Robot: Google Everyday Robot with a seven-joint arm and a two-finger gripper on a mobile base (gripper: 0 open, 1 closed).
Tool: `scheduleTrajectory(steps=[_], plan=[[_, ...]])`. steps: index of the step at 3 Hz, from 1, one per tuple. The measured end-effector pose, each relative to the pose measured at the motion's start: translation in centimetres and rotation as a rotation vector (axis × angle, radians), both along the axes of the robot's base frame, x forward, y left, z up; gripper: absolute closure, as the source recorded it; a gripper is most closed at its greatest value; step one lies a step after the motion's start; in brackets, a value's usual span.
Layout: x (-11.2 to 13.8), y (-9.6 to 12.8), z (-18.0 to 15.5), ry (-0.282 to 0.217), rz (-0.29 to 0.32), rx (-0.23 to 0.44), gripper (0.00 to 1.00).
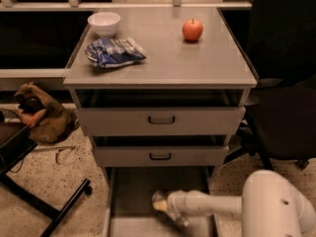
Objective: Pick blue plastic bottle from bottom drawer and place on counter
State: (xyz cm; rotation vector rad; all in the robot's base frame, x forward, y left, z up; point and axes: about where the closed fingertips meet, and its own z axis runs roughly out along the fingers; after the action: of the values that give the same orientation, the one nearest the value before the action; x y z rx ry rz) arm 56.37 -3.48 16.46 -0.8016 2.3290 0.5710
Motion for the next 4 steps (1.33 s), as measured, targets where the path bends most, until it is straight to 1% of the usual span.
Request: scheduleTrajectory(steps=[1,2,3,4], plan=[[4.8,0.1,10.0,-0.055,-0.008,0.057,1.0],[7.7,0.2,17.6,-0.089,-0.01,0.08,1.0],[7.5,0.3,18.1,-0.09,-0.01,0.081,1.0],[5.0,-4.9,21.2,-0.055,-0.122,0.091,1.0]])
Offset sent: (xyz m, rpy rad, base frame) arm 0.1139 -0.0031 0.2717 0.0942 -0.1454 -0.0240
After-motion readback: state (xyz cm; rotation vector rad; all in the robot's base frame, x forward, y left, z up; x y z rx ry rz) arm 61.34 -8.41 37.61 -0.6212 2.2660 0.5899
